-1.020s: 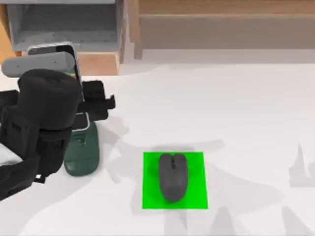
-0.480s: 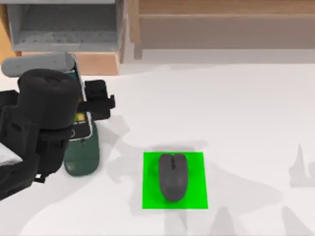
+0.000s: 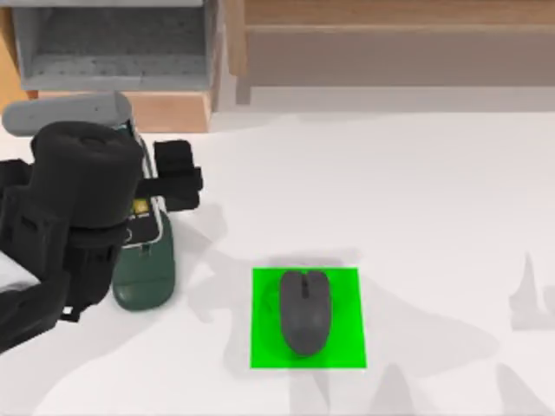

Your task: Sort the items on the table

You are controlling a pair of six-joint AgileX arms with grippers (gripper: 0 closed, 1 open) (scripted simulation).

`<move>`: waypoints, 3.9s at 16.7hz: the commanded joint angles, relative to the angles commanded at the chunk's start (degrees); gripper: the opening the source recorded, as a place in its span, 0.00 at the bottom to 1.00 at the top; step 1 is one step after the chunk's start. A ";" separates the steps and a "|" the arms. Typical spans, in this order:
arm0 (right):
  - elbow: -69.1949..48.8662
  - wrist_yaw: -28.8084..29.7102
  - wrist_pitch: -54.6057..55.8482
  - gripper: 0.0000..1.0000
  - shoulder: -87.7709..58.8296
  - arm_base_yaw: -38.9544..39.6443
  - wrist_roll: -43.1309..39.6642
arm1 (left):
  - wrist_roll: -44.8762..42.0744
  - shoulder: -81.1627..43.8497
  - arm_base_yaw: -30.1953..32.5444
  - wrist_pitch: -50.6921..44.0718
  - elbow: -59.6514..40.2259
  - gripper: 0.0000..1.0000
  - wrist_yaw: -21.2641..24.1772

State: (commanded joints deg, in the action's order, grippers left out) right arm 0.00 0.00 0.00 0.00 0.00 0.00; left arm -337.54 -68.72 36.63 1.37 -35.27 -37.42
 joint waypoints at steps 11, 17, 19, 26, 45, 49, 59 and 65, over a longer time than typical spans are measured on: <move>0.00 0.00 0.00 1.00 0.00 0.00 0.00 | 1.76 9.15 5.61 -7.14 3.41 1.00 -0.95; 0.00 0.00 0.00 1.00 0.00 0.00 0.00 | 3.64 6.43 4.90 -5.75 2.97 1.00 -4.15; 0.00 0.00 0.00 1.00 0.00 0.00 0.00 | 3.64 6.43 4.90 -5.75 2.97 1.00 -4.15; 0.00 0.00 0.00 1.00 0.00 0.00 0.00 | 11.35 7.47 5.19 -5.49 3.90 1.00 -3.68; 0.00 0.00 0.00 1.00 0.00 0.00 0.00 | 163.20 27.52 -3.27 -2.33 17.98 1.00 7.55; 0.00 0.00 0.00 1.00 0.00 0.00 0.00 | 206.18 35.16 -8.90 -1.91 22.30 1.00 13.11; 0.00 0.00 0.00 1.00 0.00 0.00 0.00 | 296.90 56.26 -26.54 -1.38 31.78 1.00 28.69; 0.00 0.00 0.00 1.00 0.00 0.00 0.00 | 328.07 65.49 -34.21 -1.36 34.60 1.00 35.16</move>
State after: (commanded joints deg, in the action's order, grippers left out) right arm 0.00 0.00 0.00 0.00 0.00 0.00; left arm -9.47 -3.23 2.41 0.01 -0.67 -2.27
